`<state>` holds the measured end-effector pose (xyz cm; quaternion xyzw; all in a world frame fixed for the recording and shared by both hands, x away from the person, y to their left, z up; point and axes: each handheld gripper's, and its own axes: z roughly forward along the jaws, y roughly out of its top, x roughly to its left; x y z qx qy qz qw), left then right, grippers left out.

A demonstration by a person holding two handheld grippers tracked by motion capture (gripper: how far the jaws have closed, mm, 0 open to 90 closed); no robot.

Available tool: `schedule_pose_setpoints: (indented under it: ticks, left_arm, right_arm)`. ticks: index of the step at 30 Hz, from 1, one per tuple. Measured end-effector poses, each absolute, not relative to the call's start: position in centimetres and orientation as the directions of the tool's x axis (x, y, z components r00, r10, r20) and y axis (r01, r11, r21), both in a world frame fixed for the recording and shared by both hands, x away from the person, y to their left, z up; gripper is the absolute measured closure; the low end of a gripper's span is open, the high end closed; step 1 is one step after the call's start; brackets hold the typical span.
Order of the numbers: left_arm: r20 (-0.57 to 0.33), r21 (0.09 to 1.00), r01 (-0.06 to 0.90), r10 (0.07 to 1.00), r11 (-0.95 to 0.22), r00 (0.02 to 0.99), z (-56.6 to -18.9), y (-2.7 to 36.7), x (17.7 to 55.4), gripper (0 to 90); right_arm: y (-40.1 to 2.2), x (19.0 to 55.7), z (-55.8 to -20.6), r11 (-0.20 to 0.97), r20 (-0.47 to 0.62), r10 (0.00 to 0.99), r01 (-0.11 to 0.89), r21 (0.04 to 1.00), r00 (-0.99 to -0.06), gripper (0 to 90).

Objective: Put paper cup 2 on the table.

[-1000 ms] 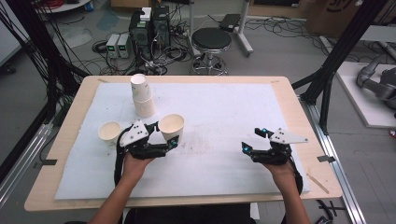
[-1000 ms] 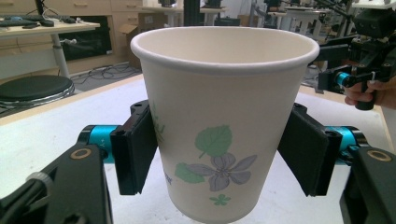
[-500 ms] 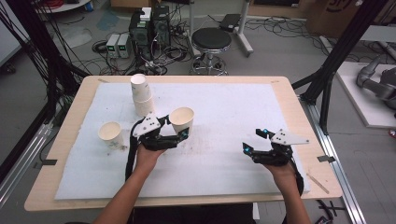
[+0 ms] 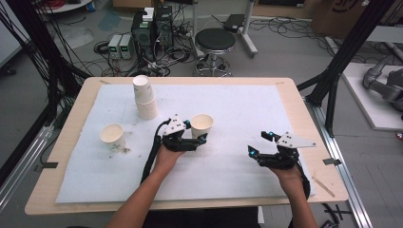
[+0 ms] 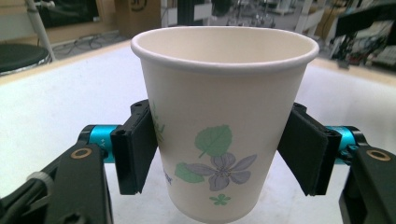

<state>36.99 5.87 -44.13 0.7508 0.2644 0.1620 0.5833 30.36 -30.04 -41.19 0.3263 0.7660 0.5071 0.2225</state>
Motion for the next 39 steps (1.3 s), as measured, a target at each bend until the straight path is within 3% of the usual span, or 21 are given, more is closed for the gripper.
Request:
schedule_pose_setpoints:
  ticks: [22, 26, 30, 39]
  left_arm:
    - [-0.009, 0.875, 0.312, 0.632, -0.37, 0.775, -45.0, 5.6, 36.5, 32.1]
    - [-0.059, 0.887, 0.329, 0.628, -0.323, 0.776, -45.1, 6.1, 36.2, 29.1]
    - [-0.088, 0.9, 0.33, 0.623, -0.286, 0.777, -44.8, 6.8, 35.8, 18.4]
    - [-0.096, 0.957, 0.239, 0.599, -0.164, 0.795, -42.5, 10.8, 33.6, 18.0]
  right_arm:
    - [-30.0, 30.1, -41.2, 0.284, -0.015, 0.718, 0.272, 0.919, -0.696, 21.9]
    - [-29.9, 30.1, -41.2, 0.288, -0.017, 0.715, 0.272, 0.918, -0.699, 21.9]
    - [-29.9, 30.4, -41.4, 0.283, -0.006, 0.714, 0.281, 0.917, -0.7, 21.9]
    - [-29.6, 30.6, -41.6, 0.287, 0.002, 0.7, 0.284, 0.915, -0.714, 21.9]
